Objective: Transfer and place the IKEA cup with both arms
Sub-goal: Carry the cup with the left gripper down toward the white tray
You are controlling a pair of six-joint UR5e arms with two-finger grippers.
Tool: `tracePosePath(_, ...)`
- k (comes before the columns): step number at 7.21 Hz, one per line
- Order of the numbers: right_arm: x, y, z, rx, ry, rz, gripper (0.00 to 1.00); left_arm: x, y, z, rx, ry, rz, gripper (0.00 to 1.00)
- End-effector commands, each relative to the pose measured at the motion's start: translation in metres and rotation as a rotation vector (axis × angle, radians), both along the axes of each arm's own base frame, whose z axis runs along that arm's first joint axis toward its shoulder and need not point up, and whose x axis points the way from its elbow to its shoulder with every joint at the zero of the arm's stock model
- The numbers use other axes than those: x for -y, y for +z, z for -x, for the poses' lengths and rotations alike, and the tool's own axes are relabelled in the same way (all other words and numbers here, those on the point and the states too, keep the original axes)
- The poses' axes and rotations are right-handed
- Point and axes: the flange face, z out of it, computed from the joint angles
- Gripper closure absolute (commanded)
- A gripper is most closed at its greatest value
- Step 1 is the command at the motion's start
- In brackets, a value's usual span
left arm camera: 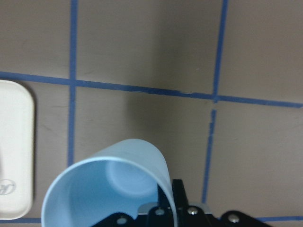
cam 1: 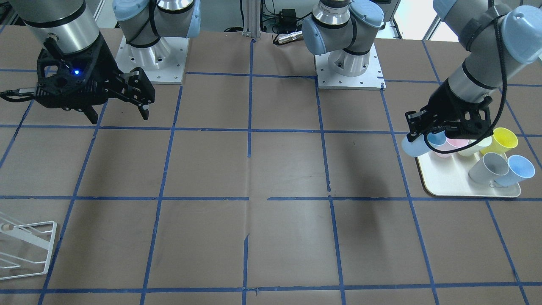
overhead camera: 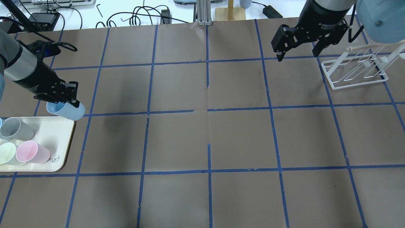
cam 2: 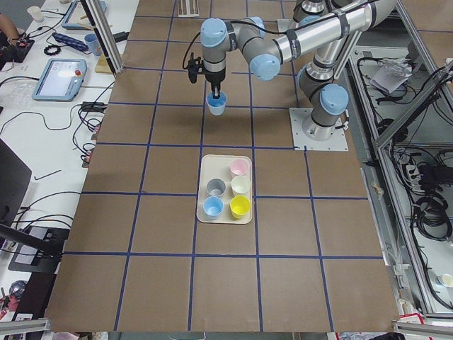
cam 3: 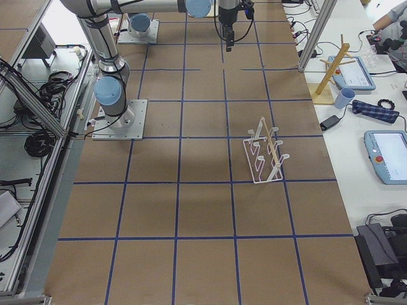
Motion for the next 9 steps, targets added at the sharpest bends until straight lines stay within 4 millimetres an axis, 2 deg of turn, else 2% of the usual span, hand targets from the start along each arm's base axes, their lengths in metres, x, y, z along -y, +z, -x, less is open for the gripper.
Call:
tracePosePath(1, -0.002, -0.003, 0.000, 0.008, -0.008, -0.011, 0.00, 0.016, -0.023, -0.031, 0.202, -0.140, -0.059, 1.00)
tracePosePath(2, -0.003, -0.001, 0.001, -0.006, -0.033, -0.004, 0.00, 0.024, -0.035, -0.041, 0.227, -0.195, -0.058, 1.00)
tracePosePath(3, -0.004, -0.001, 0.006, -0.028, -0.100, -0.009, 0.00, 0.021, -0.052, -0.077, 0.203, -0.159, -0.089, 1.00)
tracePosePath(4, -0.005, -0.002, 0.003, -0.029, -0.094, -0.015, 0.00, 0.015, -0.068, -0.114, 0.173, -0.149, -0.119, 1.00)
tracePosePath(5, -0.004, -0.002, 0.004, -0.029, -0.094, -0.017, 0.00, 0.014, -0.081, -0.135, 0.156, -0.139, -0.140, 1.00)
tracePosePath(8, -0.004, -0.002, 0.003, -0.026, -0.093, -0.015, 0.00, 0.028, -0.119, -0.148, 0.155, -0.135, -0.144, 1.00)
tracePosePath(9, -0.004, -0.002, 0.003, -0.026, -0.093, -0.017, 0.00, 0.032, -0.126, -0.153, 0.150, -0.131, -0.149, 1.00)
